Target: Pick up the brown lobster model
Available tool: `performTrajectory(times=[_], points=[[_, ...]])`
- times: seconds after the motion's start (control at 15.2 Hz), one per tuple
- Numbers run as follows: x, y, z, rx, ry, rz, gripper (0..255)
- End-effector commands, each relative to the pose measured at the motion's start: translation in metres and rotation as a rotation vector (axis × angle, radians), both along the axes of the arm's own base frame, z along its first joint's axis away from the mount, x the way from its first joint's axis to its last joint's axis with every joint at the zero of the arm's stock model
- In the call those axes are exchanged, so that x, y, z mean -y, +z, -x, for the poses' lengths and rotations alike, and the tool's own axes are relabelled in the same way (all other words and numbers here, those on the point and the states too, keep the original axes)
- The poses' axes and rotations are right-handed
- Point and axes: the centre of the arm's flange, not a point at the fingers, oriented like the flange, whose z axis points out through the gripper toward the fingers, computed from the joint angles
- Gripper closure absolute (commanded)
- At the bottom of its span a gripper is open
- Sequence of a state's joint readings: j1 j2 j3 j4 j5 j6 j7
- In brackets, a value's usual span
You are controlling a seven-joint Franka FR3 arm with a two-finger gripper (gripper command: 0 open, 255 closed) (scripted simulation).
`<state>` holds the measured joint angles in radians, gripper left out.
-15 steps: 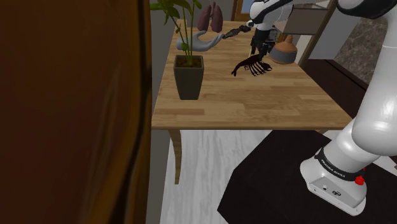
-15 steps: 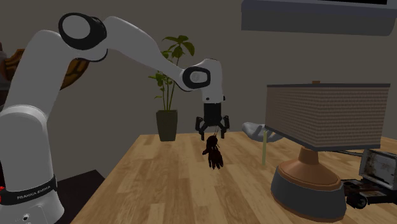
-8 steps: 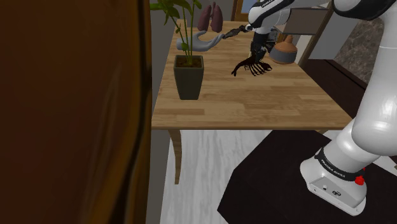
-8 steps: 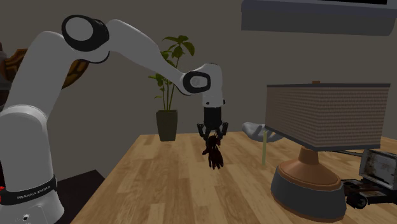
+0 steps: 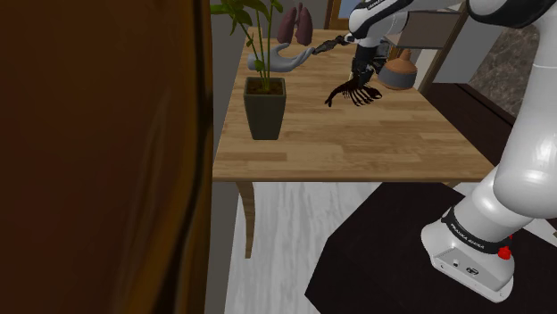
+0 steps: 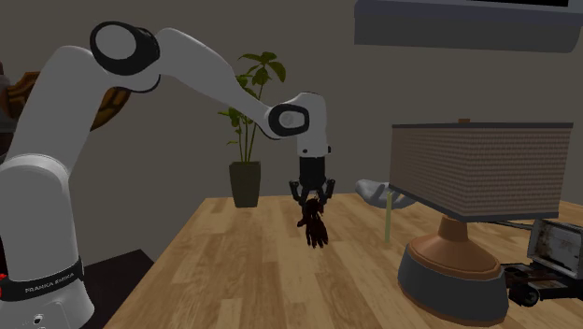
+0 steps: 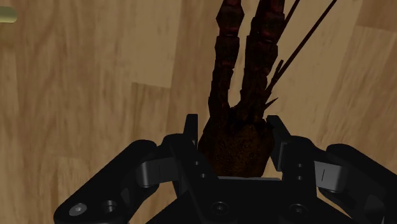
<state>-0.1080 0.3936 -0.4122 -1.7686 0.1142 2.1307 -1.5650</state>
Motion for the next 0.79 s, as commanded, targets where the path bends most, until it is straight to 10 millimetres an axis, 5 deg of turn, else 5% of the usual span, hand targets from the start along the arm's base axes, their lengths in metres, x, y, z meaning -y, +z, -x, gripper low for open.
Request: performTrajectory(times=[0.0, 0.73], points=[[0.000, 0.007, 0.000, -0.001, 0.000, 0.000, 255], [0.000, 0.065, 0.000, -0.001, 0.000, 0.000, 255]])
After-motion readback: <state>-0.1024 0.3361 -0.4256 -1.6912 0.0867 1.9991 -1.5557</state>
